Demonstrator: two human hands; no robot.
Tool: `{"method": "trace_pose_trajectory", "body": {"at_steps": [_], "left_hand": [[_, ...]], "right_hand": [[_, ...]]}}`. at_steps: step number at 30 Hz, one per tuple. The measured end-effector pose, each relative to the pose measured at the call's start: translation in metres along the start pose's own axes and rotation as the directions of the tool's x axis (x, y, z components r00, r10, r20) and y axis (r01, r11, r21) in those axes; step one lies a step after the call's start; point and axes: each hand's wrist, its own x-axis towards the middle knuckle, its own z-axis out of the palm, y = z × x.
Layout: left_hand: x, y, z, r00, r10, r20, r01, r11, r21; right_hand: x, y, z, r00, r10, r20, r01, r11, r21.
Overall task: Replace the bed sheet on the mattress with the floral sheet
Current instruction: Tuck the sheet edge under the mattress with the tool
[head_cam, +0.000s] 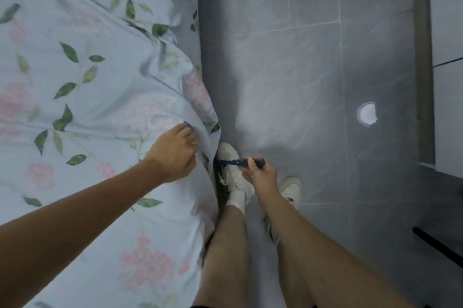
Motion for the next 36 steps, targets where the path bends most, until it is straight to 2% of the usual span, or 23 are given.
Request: {"method": "trace_pose_trajectory", "body": {"at_steps": [4, 7, 9, 12, 16, 21, 22, 24, 26, 28, 29, 31, 33, 36], "left_hand": [[0.019, -0.028, 0.011, 0.972, 0.132, 0.197, -0.140, 0.990, 0.030], [0.025, -0.032, 0.010, 0.967, 0.161, 0.197, -0.170, 0.985, 0.025], [0.026, -0.029, 0.012, 0.953, 0.176, 0.245, -0.188, 0.982, 0.026], [0.030, -0.027, 0.004, 0.939, 0.217, 0.268, -0.243, 0.968, 0.067], [0.025, -0.025, -0.011, 0.917, 0.236, 0.322, -0.268, 0.962, 0.058], [0.013, -0.034, -0.015, 0.928, 0.210, 0.306, -0.238, 0.969, 0.058], [0.012, -0.036, -0.016, 0.928, 0.205, 0.311, -0.232, 0.971, 0.051], [0.012, -0.033, -0.024, 0.926, 0.233, 0.298, -0.252, 0.968, 0.025], [0.011, -0.028, -0.024, 0.919, 0.227, 0.322, -0.242, 0.970, 0.006], [0.016, -0.030, -0.026, 0.915, 0.232, 0.329, -0.256, 0.966, 0.033], [0.018, -0.031, -0.024, 0.932, 0.229, 0.282, -0.252, 0.967, 0.049], [0.022, -0.036, -0.017, 0.946, 0.196, 0.259, -0.199, 0.980, -0.015], [0.025, -0.031, -0.008, 0.932, 0.209, 0.295, -0.206, 0.978, -0.041], [0.033, -0.027, -0.008, 0.915, 0.193, 0.355, -0.207, 0.978, 0.001]], "right_hand": [[0.030, -0.008, 0.047, 1.000, -0.028, -0.002, 0.028, 0.997, 0.070], [0.048, -0.007, 0.084, 0.999, -0.026, -0.039, 0.029, 0.996, 0.081], [0.058, -0.007, 0.097, 0.994, -0.019, -0.106, 0.026, 0.997, 0.068], [0.062, -0.015, 0.095, 0.986, -0.061, -0.157, 0.065, 0.998, 0.017], [0.059, -0.020, 0.094, 0.974, -0.086, -0.212, 0.095, 0.995, 0.032], [0.074, -0.020, 0.102, 0.922, -0.061, -0.382, 0.083, 0.996, 0.042], [0.078, -0.020, 0.103, 0.928, -0.041, -0.369, 0.069, 0.996, 0.065], [0.080, -0.014, 0.117, 0.971, 0.007, -0.239, 0.012, 0.997, 0.080], [0.082, -0.004, 0.147, 0.995, 0.069, -0.073, -0.069, 0.998, -0.003], [0.087, 0.006, 0.178, 0.993, 0.117, 0.012, -0.116, 0.991, -0.063], [0.090, 0.007, 0.187, 0.991, 0.126, 0.033, -0.123, 0.989, -0.081], [0.096, 0.001, 0.184, 0.990, 0.126, 0.060, -0.116, 0.983, -0.145], [0.099, -0.009, 0.158, 0.992, 0.117, 0.050, -0.105, 0.974, -0.201], [0.104, -0.040, 0.111, 0.991, 0.096, -0.091, -0.101, 0.993, -0.057]]}}
